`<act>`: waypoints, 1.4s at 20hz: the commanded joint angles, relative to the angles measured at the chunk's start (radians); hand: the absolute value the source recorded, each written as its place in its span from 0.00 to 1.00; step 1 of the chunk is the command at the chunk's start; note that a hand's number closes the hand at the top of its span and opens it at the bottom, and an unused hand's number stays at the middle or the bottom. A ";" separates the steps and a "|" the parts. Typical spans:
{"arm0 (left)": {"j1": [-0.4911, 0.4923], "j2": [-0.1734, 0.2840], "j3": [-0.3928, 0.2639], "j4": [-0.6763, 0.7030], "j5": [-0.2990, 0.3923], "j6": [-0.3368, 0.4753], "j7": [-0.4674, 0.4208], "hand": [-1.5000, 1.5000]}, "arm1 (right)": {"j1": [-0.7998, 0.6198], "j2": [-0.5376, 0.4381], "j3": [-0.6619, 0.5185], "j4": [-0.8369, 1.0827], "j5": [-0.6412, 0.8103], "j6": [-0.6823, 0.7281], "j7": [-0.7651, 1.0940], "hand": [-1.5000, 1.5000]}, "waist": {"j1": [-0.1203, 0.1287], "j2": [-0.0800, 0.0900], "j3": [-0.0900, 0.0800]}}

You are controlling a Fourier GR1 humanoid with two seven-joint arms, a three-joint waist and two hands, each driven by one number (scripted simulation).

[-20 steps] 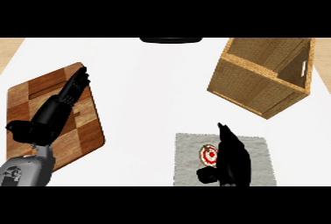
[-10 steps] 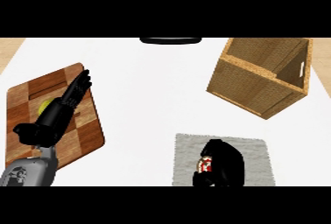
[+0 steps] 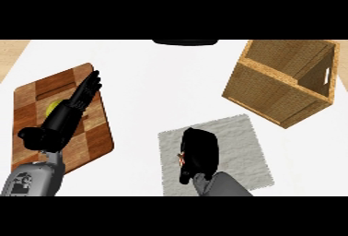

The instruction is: Pick the cupcake from the placemat and place it in the basket

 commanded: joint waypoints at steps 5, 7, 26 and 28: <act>0.012 0.013 0.012 -0.015 0.000 -0.021 0.006 0.50 | -0.282 0.007 0.118 0.186 -0.171 -0.242 0.068 1.00 | 0.005 0.002 0.002; -0.001 -0.020 -0.011 -0.023 -0.032 0.023 0.023 0.50 | -0.231 0.007 0.110 0.107 -0.186 -0.308 0.067 1.00 | -0.002 0.001 0.002; 0.062 -0.002 0.017 -0.030 0.002 -0.020 -0.015 0.50 | -0.466 0.007 -0.050 -0.336 0.105 -0.355 0.361 1.00 | -0.026 -0.010 0.001; 0.034 0.016 0.044 -0.018 0.001 -0.009 0.019 0.50 | -0.465 0.007 -0.082 -0.391 0.143 -0.222 0.387 1.00 | -0.046 -0.015 0.001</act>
